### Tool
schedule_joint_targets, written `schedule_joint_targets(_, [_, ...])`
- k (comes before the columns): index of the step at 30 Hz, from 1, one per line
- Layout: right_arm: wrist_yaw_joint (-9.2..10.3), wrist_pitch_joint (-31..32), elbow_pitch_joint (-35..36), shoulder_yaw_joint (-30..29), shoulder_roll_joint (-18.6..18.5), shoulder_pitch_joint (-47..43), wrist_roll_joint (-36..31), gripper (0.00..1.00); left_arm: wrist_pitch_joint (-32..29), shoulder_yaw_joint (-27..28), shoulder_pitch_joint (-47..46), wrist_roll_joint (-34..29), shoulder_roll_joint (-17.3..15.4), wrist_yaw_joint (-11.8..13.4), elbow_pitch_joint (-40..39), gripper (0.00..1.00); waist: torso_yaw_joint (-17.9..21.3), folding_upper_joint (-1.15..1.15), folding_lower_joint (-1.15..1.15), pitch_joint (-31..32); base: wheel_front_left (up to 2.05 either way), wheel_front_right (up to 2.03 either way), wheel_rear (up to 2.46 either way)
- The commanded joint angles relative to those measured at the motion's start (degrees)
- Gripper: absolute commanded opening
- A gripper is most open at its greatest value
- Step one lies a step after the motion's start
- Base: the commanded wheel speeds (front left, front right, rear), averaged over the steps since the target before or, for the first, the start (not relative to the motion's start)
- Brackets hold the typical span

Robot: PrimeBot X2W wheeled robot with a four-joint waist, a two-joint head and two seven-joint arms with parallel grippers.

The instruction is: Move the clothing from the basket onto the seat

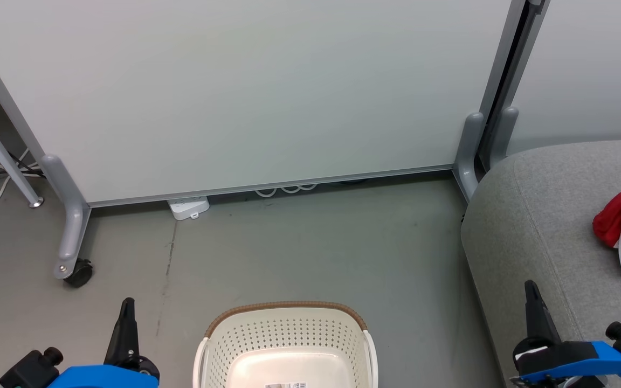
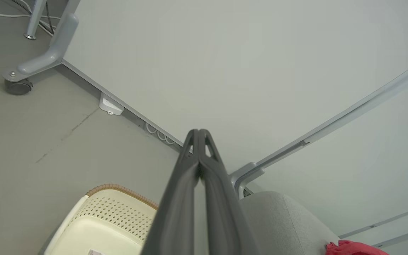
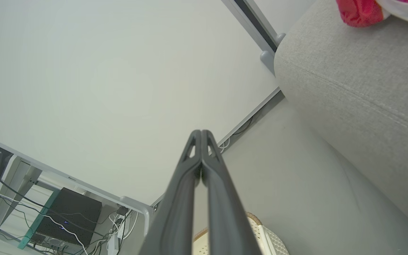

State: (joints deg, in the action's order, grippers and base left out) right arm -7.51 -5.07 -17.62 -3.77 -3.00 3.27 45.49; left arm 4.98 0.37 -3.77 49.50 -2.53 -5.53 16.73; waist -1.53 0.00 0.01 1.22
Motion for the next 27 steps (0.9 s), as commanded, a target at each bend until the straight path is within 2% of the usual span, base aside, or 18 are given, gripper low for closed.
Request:
schedule_joint_targets(1, [0.01,0.24,0.95,-0.17,0.01,1.63,1.45,0.0,-0.28,0.54,-1.73,1.08,-0.28,-0.27,-0.93,0.0,0.01,0.0,0.0,-0.01,0.0,0.0,0.0])
schedule_joint_targets(27, [0.02,4.76,2.1,-1.25,0.06,2.4,19.34,0.0,-4.78,2.81,-2.21,17.53,-0.37,-1.01,-1.72,0.0,0.48,0.0,0.0,-0.44,0.0,0.0,0.0])
